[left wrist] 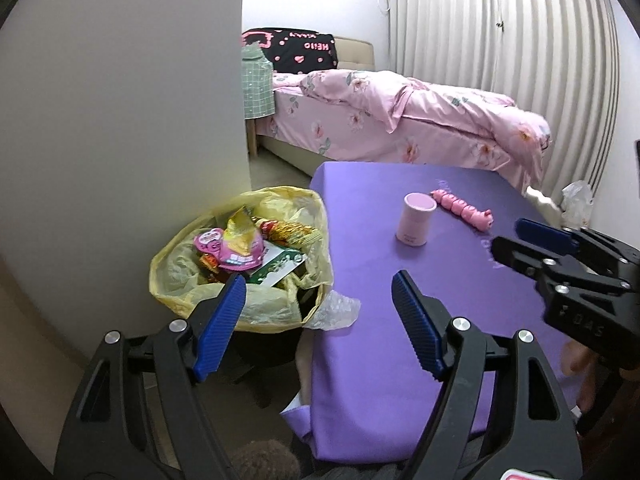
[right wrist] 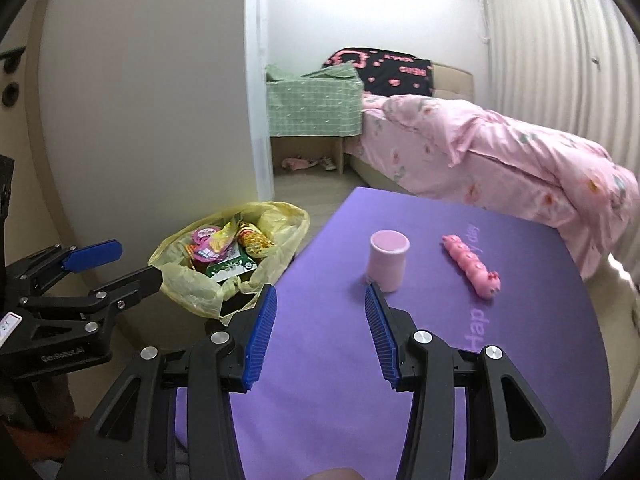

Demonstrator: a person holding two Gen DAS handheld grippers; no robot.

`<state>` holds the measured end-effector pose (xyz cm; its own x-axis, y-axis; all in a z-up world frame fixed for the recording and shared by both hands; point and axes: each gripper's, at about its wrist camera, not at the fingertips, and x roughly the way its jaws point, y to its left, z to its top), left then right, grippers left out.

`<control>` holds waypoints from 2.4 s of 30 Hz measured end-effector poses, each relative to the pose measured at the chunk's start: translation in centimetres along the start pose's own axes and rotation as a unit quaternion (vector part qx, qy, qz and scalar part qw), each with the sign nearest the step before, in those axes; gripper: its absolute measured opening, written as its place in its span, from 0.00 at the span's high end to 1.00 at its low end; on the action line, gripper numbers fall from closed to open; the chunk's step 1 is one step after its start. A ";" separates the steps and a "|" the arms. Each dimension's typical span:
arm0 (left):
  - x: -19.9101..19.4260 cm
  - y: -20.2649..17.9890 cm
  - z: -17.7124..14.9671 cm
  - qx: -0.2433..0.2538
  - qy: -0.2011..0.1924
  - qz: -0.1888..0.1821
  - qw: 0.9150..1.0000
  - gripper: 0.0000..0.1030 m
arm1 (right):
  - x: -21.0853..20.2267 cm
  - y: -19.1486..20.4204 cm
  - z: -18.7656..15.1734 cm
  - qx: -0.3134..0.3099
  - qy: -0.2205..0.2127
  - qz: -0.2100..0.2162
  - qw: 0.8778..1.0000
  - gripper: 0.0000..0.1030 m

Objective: Collect trash

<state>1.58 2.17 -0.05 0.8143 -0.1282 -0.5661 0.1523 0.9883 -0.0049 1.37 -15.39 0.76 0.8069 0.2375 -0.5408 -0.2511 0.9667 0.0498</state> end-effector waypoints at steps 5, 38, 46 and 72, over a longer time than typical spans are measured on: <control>-0.7 0.4 -0.2 -0.009 -0.005 0.029 1.000 0.31 | -1.0 0.0 -1.1 0.018 0.001 -0.006 1.000 0.58; -1.4 0.9 -0.4 -0.001 0.003 0.045 0.999 0.31 | -2.0 -0.4 -1.6 0.032 -0.005 -0.015 0.999 0.58; -1.4 0.8 -0.4 0.000 0.003 0.044 0.999 0.31 | -2.1 -0.4 -1.6 0.032 -0.004 -0.016 0.999 0.58; -1.5 0.8 -0.4 0.002 0.003 0.043 0.999 0.31 | -2.1 -0.3 -1.6 0.032 -0.005 -0.017 0.999 0.58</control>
<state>0.32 3.18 0.48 0.8208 -0.0414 -0.5697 0.0829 0.9954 0.0472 -1.09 -16.30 0.52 0.8195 0.2042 -0.5355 -0.1888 0.9784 0.0843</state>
